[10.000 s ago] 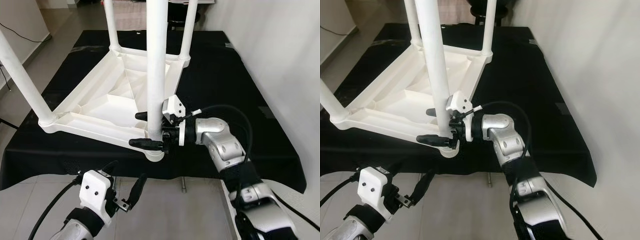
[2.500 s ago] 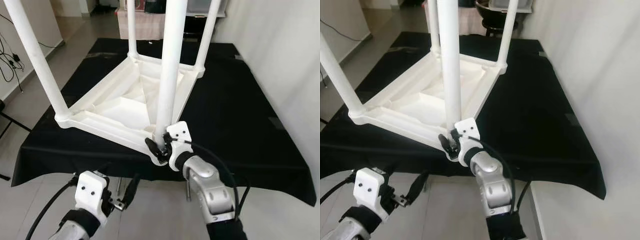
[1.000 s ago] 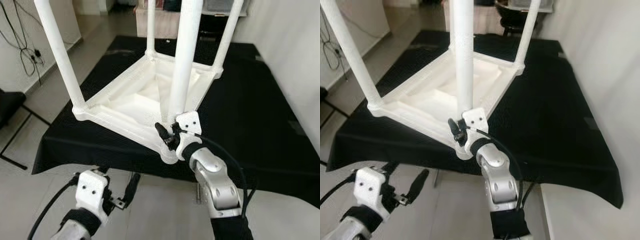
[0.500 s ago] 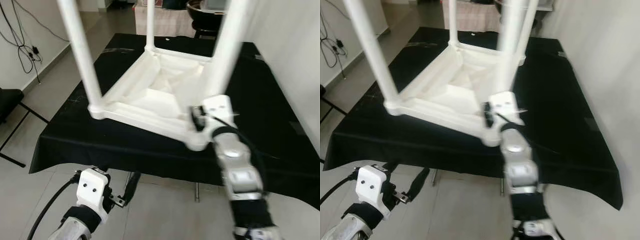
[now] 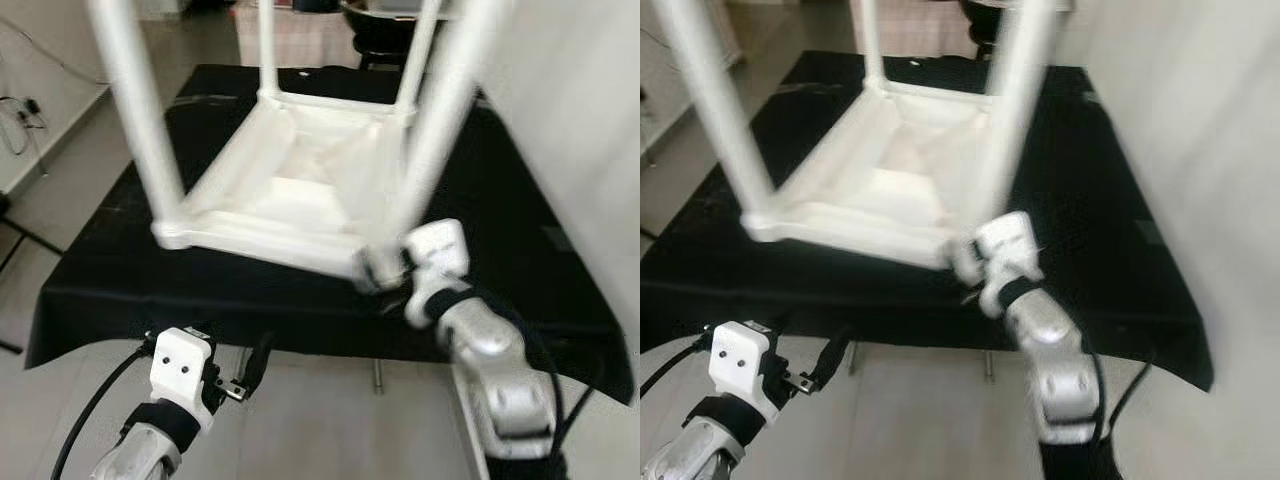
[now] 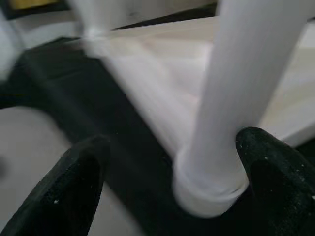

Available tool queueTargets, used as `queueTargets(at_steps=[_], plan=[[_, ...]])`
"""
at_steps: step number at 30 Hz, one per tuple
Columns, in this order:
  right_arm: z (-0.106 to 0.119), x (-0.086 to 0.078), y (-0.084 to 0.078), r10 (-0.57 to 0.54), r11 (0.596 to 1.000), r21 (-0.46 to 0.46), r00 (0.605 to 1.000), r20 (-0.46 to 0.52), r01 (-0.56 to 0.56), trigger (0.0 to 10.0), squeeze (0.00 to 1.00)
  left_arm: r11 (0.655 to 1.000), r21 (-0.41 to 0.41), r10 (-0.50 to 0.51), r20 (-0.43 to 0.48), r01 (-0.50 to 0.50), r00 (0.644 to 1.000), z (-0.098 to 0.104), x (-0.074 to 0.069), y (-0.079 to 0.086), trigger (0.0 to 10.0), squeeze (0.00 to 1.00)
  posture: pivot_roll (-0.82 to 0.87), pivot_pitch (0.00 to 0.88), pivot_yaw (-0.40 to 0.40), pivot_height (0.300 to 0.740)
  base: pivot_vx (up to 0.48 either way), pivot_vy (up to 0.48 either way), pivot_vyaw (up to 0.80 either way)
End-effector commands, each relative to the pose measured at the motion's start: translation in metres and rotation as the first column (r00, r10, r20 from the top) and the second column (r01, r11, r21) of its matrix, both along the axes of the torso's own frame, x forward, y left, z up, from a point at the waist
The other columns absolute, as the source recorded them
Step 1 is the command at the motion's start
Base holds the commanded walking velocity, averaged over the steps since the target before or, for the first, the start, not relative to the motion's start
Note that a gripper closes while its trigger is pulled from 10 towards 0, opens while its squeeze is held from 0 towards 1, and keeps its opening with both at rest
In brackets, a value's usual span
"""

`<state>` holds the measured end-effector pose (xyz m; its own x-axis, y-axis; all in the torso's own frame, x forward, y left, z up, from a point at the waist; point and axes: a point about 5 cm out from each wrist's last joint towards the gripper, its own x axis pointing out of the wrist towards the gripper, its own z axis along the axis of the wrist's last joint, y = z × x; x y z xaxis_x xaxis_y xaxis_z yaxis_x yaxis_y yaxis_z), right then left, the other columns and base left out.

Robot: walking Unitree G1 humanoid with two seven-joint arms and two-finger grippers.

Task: Building children table

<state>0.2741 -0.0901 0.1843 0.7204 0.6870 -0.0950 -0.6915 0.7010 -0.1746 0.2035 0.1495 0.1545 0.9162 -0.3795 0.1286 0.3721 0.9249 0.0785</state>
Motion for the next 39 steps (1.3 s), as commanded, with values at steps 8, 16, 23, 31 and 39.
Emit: queueTargets(at_steps=[8,16,23,31,39], plan=[[-0.024,-0.003,0.012,0.087,0.988,-0.124,0.994,-0.073,-0.096,10.0,0.0,0.997,0.025,0.07,-0.024,-0.07,0.997,-0.007,0.0,0.005,10.0,0.0,0.01,0.113,-0.073,0.74,0.0,0.0,0.0],[-0.017,-0.027,0.02,0.337,0.933,-0.082,0.932,-0.134,-0.35,10.0,0.0,0.991,0.031,0.13,-0.029,-0.129,0.991,-0.008,0.002,0.012,10.0,0.0,0.0,0.094,-0.068,0.74,0.0,0.0,0.0],[-0.024,0.009,0.019,0.02,0.999,-0.042,0.996,-0.083,-0.023,10.0,0.0,0.971,0.02,0.24,-0.059,-0.239,0.969,-0.012,0.003,0.021,10.0,0.0,0.02,0.079,-0.069,0.74,0.0,0.09,0.0],[-0.032,0.019,0.01,-0.176,0.984,-0.001,0.98,-0.089,0.177,10.0,0.0,0.961,0.07,0.272,-0.056,-0.268,0.961,-0.015,0.003,0.025,10.0,0.0,0.02,0.077,-0.061,0.74,0.0,0.48,0.0],[-0.035,0.025,0.015,-0.2,0.979,0.03,0.976,-0.089,0.203,10.0,0.0,0.956,0.092,0.285,-0.059,-0.279,0.957,-0.017,0.007,0.029,10.0,0.0,0.03,0.063,-0.04,0.74,0.0,0.48,0.0]])
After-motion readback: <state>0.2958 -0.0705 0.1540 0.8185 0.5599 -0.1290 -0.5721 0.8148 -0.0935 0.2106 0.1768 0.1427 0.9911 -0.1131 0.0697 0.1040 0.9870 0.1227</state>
